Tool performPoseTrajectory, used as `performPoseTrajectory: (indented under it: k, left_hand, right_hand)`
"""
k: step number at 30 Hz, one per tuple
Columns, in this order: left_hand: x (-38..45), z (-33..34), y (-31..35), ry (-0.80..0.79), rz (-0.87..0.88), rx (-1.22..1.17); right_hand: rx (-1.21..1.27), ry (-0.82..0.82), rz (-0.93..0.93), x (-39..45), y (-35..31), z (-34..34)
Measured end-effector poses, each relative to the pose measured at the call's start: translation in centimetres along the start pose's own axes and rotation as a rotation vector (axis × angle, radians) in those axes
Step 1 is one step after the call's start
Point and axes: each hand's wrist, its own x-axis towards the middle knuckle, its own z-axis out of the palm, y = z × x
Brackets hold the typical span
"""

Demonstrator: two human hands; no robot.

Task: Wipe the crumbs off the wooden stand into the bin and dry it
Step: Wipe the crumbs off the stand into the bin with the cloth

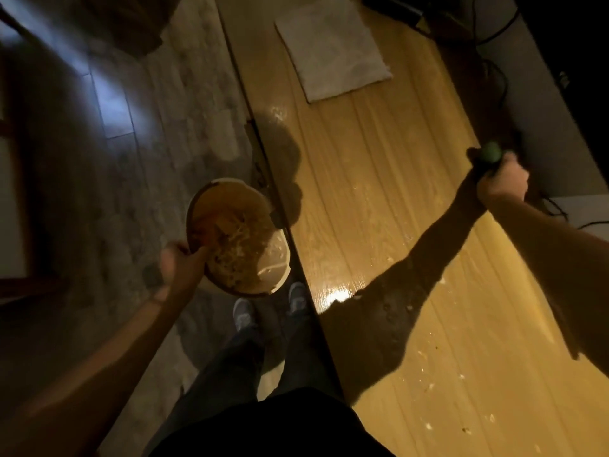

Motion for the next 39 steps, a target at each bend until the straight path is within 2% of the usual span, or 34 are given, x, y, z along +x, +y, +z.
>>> performPoseTrajectory:
  k: [2,6,13,19,24,27,28,34,39]
  left_hand:
    - [-0.2,0.6,-0.2,-0.006,-0.002,-0.014]
    - [-0.5,0.9,-0.3,0.113,0.047,0.035]
    - [-1.3,0.2,-1.0,0.089,0.059,0.03]
    - [-2.4,-1.0,-1.5,0.052,0.089,0.063]
    - [-3.9,-1.4,-1.3,0.021,0.141,0.083]
    - [-4.6,-2.2,-1.3,-0.025,0.148,0.038]
    - [-4.9,-2.6,-1.5,-0.038,0.154,0.028]
    - [-6.2,-4.3,-2.9,-0.143,0.174,0.001]
    - [-6.9,-3.5,-3.6,-0.211,0.195,0.071]
  right_hand:
    - [-0.005,0.055,-0.097,-1.2,0.1,1.7]
    - [-0.064,0.156,-0.271,-4.5,-0.8,4.1]
    - [-0.091,0.054,-0.437,-11.3,-4.9,7.1]
    - [-0.109,-0.066,-0.569,-21.9,-10.2,11.2]
    - [-0.042,-0.262,-0.718,-33.1,-13.2,14.9]
    - [0.083,-0.591,-0.59,-39.3,-13.2,17.0]
    - [0.118,-0.639,-0.549,-41.0,-12.9,17.4]
    - [0.224,-0.572,-0.612,-42.3,-11.1,15.1]
    - [0.427,-0.377,-0.551,-38.1,-8.1,9.6]
